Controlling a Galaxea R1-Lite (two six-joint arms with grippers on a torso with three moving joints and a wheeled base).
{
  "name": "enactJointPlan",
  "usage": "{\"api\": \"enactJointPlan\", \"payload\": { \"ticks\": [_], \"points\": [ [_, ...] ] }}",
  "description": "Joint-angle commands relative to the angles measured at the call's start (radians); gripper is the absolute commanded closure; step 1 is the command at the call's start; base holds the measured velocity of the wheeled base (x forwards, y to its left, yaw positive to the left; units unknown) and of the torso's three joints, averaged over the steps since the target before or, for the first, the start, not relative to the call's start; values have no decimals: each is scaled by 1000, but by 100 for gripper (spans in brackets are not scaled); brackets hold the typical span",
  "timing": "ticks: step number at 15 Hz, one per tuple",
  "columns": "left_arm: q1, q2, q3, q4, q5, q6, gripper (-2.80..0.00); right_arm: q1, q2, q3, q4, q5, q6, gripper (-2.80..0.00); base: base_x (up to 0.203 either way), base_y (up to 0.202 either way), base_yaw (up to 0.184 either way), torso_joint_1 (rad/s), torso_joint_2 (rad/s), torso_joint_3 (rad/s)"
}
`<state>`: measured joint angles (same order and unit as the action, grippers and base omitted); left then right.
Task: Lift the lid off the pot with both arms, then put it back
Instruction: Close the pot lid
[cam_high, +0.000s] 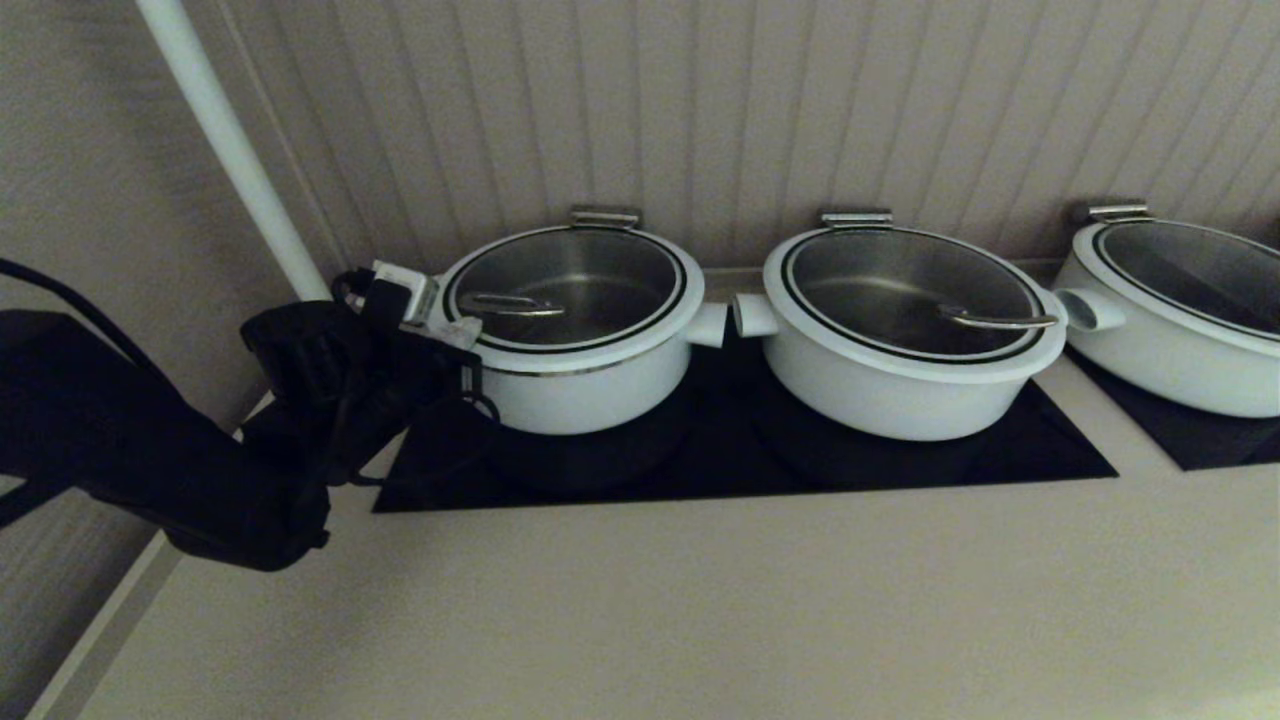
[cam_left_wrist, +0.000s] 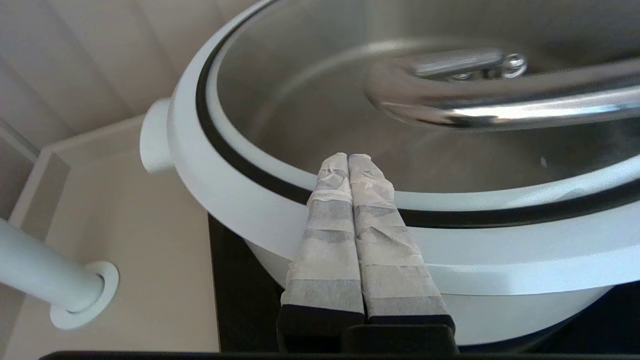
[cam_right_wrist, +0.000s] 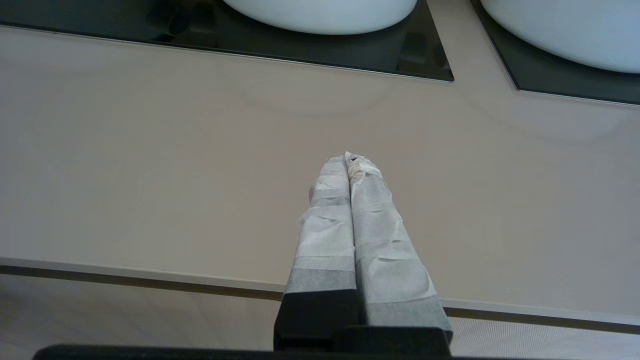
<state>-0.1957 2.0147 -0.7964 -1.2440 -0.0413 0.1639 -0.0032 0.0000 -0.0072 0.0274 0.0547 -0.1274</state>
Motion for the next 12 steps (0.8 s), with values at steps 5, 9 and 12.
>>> {"api": "enactJointPlan", "payload": {
  "ticks": [5, 9, 12],
  "points": [
    [7, 33, 16, -25, 0, 0, 0, 0, 2, 3, -6, -1, -1, 0, 0, 0, 0, 0, 0, 0],
    [15, 28, 23, -26, 0, 0, 0, 0, 2, 3, -6, -1, -3, 0, 0, 0, 0, 0, 0, 0],
    [31, 15, 45, -26, 0, 3, 0, 0, 2, 3, -6, -1, -3, 0, 0, 0, 0, 0, 0, 0]
  ]
}}
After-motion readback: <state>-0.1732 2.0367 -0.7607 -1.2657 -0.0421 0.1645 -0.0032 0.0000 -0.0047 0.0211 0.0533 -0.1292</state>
